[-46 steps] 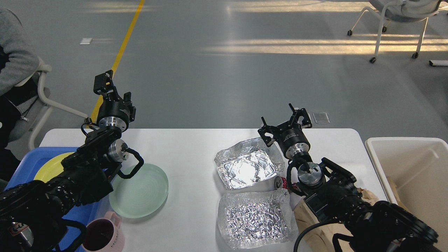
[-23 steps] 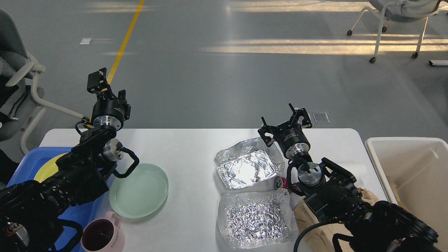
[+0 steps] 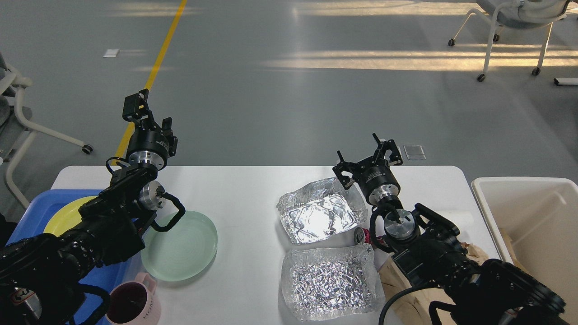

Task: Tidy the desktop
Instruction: 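Raise the left arm up and away from the table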

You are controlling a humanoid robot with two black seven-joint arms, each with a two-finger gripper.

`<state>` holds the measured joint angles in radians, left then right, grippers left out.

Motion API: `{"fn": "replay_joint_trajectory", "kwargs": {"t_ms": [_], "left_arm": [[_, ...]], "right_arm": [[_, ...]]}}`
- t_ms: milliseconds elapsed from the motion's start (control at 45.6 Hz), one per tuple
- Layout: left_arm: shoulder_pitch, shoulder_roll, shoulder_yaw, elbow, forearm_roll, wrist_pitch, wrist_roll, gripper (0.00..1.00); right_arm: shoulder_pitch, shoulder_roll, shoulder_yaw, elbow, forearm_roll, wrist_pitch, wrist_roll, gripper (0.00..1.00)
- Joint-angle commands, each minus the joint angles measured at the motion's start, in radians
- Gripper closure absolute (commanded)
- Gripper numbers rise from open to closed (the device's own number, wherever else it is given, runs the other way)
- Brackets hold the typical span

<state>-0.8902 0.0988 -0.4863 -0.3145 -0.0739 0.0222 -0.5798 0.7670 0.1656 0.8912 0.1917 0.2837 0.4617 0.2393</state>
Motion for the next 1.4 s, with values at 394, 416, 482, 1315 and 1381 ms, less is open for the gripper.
{"fn": "replay_joint_trajectory", "kwargs": {"t_ms": [394,416,482,1315,1381], "left_arm": [[-0.234,0.007,0.501,0.000,-0.004,-0.044,0.138,0.04],[-0.248,0.007,0.526,0.000,-0.004,-0.056,0.156,0.04],[-0.289,0.012,0.601,0.000,-0.003,-0.097,0.218,0.04],[-1.001,0.302,1.497,-0.488,0.006,-0.771,0.406,0.04],[-1.047,0.291,1.575,-0.505,0.008,-0.815,0.406,0.04]], "right_arm": [[0.000,0.000,0.000,0.000,0.000,0.000,0.000,0.00],[0.000,0.000,0.000,0.000,0.000,0.000,0.000,0.00],[0.000,0.000,0.000,0.000,0.000,0.000,0.000,0.00],[0.000,0.000,0.000,0.000,0.000,0.000,0.000,0.00],[0.000,0.000,0.000,0.000,0.000,0.000,0.000,0.00]]}}
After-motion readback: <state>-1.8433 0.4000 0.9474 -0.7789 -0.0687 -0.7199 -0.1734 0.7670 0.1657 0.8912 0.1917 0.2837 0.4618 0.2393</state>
